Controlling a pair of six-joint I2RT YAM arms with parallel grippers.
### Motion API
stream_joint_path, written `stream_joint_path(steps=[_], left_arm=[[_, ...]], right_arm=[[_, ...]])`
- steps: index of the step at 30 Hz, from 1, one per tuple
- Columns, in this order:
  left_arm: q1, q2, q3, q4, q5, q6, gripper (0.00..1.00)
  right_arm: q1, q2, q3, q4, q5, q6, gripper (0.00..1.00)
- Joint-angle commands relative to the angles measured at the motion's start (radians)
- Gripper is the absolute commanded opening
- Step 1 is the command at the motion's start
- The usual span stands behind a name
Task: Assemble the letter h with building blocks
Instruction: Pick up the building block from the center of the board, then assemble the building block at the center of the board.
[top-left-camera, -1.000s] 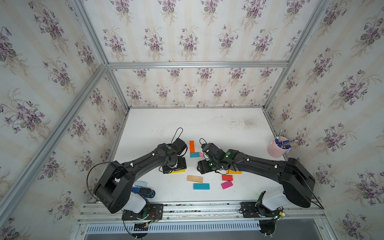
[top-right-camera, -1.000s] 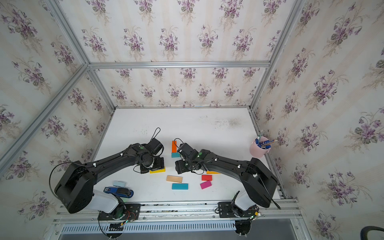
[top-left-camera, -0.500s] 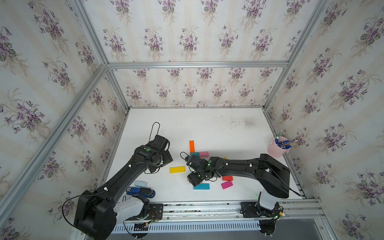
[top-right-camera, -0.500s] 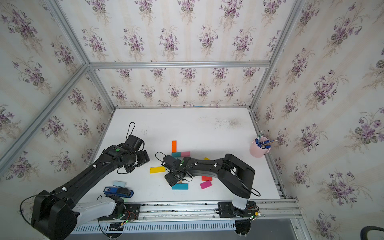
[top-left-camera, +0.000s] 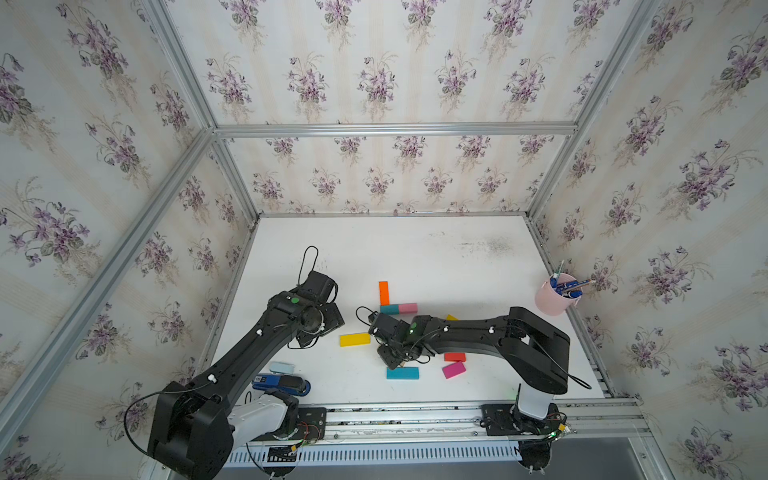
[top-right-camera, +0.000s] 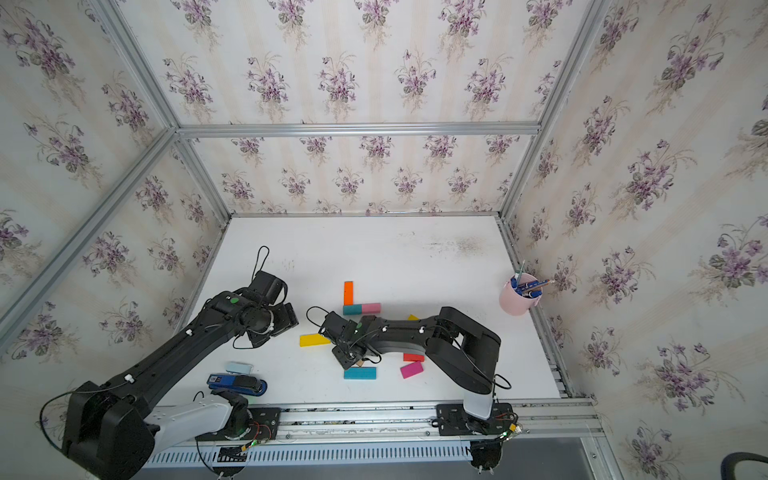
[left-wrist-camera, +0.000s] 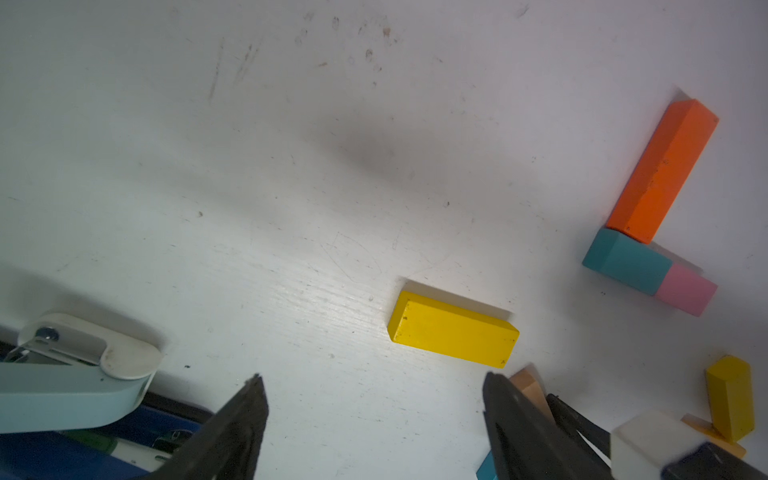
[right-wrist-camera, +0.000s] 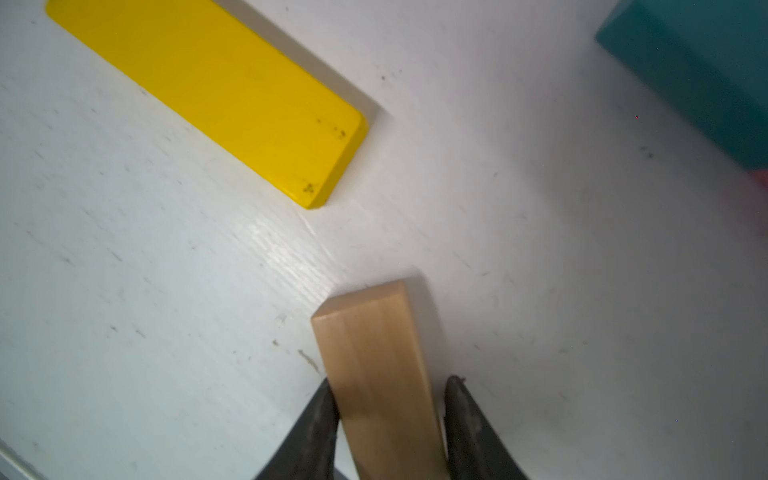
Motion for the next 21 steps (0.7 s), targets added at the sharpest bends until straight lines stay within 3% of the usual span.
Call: stream_joint_path(steps=[1, 6, 12, 17, 21], left_arm=[[0.001, -0.001, -0.001, 0.007, -0.004, 0.018, 0.84], [0.001, 0.008, 0.001, 0.016, -0.002, 0.028, 0.84], [0.003, 0.011, 0.007, 0.027, 0.007, 0.032, 0.84], [0.002, 0.019, 0.005, 0.039, 0.022, 0.043, 0.84], [0.001, 0.032, -0.007, 0.051, 0.034, 0.051, 0.83]], right_arm=[[0.0, 0.016, 0.012, -0.032, 0.023, 0.057, 0.35], [-0.005, 0.056, 0.117, -0.082, 0.016, 0.173, 0.2], [-0.018, 0.116, 0.293, -0.276, 0.063, 0.377, 0.18], [-0.043, 0.089, 0.271, -0.309, 0.079, 0.5, 0.16], [-0.059, 0.104, 0.248, -0.282, 0.048, 0.523, 0.15]])
